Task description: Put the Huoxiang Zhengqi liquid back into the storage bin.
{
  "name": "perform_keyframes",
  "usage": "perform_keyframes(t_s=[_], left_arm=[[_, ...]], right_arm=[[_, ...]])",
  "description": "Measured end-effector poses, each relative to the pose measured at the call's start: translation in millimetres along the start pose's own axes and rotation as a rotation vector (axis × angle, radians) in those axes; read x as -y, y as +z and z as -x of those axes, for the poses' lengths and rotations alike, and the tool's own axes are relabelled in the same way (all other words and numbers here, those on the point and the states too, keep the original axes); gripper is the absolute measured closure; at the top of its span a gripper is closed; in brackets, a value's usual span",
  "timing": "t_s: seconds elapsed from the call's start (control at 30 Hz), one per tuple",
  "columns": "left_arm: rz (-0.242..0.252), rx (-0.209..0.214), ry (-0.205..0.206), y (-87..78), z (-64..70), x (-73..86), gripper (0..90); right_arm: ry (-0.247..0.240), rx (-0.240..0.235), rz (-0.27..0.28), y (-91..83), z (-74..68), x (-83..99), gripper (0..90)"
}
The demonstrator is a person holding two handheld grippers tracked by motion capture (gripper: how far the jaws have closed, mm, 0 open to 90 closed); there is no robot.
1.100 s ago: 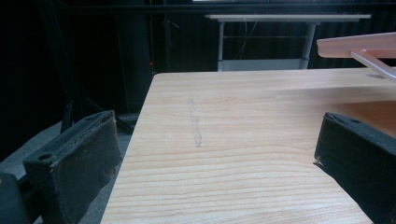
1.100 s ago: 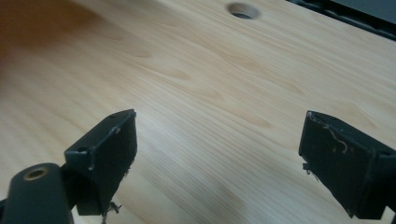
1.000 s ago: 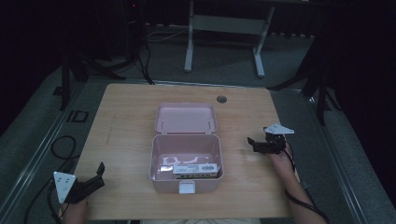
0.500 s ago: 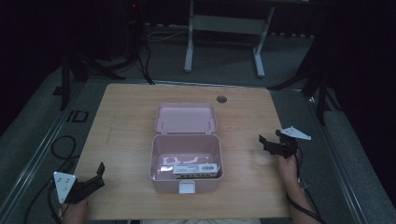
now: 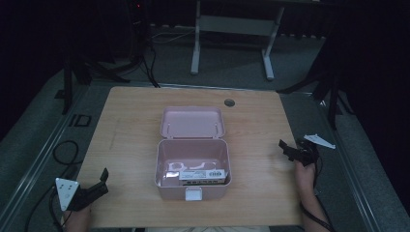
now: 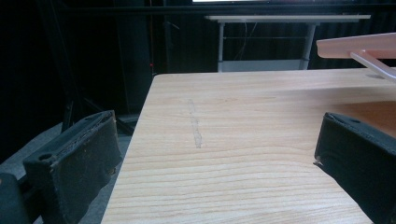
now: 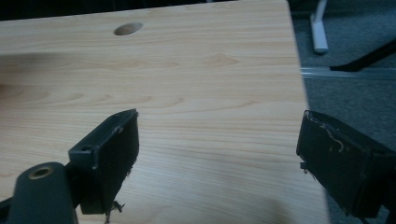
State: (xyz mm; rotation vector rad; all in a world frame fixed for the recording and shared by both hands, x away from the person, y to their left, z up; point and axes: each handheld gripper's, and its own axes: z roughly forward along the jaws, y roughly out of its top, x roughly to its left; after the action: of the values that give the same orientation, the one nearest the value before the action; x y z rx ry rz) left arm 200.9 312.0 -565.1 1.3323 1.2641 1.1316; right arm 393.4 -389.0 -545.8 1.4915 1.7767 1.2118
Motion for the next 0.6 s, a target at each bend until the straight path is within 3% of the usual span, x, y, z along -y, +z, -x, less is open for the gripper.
perform_keyframes(t_s=[0.17, 0.3, 0.6], left_arm=[[-0.001, 0.002, 0.0, 0.0, 0.1, 0.0, 0.2], [0.001, 0.004, 0.0, -0.1, 0.1, 0.0, 0.2], [0.001, 0.008, 0.001, -0.2, 0.1, 0.1, 0.2]], right_arm=[[0.067, 0.006, 0.012, -5.4, 11.0, 3.4, 12.8], [0.086, -0.016, 0.013, -4.5, 14.1, 6.3, 12.8], [0.045, -0.01, -0.012, -0.3, 9.9, 6.5, 12.8]])
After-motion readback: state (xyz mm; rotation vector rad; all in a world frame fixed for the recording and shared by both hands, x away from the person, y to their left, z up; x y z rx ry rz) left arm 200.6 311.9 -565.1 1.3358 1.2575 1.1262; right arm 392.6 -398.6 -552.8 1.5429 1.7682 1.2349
